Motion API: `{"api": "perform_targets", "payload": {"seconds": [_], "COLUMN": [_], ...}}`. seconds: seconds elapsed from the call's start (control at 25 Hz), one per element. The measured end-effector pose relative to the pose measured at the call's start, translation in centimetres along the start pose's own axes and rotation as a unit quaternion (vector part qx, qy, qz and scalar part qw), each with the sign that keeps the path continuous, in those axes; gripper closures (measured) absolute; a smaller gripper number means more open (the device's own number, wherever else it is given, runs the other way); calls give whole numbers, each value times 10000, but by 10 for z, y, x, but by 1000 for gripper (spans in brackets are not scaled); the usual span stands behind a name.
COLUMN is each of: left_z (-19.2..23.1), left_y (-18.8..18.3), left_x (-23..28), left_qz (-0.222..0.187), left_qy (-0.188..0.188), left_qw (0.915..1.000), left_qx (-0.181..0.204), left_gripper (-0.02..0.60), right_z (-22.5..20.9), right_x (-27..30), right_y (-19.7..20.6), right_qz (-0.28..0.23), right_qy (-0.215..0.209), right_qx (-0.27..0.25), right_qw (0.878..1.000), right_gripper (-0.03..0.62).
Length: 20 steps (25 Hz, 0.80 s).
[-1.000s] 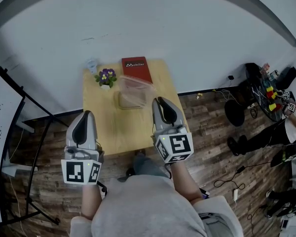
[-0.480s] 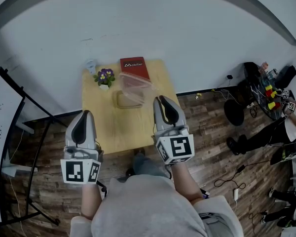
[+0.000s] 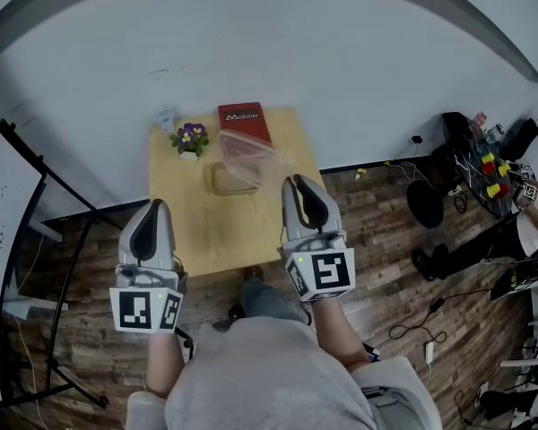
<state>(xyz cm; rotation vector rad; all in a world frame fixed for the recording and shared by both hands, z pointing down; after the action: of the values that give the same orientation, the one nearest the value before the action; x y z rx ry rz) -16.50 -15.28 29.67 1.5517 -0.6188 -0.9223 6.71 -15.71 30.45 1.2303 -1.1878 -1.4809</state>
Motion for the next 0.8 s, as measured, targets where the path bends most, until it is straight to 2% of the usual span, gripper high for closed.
{"api": "perform_targets", "payload": {"seconds": [0.8], "left_z": [-2], "left_y": [5], "left_x": [-6], "left_qz": [22], "left_qy": [20], "left_qw": [10000], "left_qx": [-69], "left_gripper": [577], "right_z": [0], "right_x": [-12], "right_y": [-3], "right_qz": [-100], "right_qy": [123], "right_qx": [-38], "right_qw": [9999], "right_gripper": [553]}}
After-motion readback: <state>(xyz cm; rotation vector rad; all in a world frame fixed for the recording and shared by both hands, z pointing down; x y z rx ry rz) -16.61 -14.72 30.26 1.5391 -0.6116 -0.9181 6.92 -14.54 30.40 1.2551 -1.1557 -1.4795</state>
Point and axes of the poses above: the fingertips, and each gripper's own axes: x forward along the fingers, z to its left, y out of its underside, the point moved 2 cm from there along -x, backward along the fingers, and after that the axes turned 5 degrees about y, right-handed, at the moved point
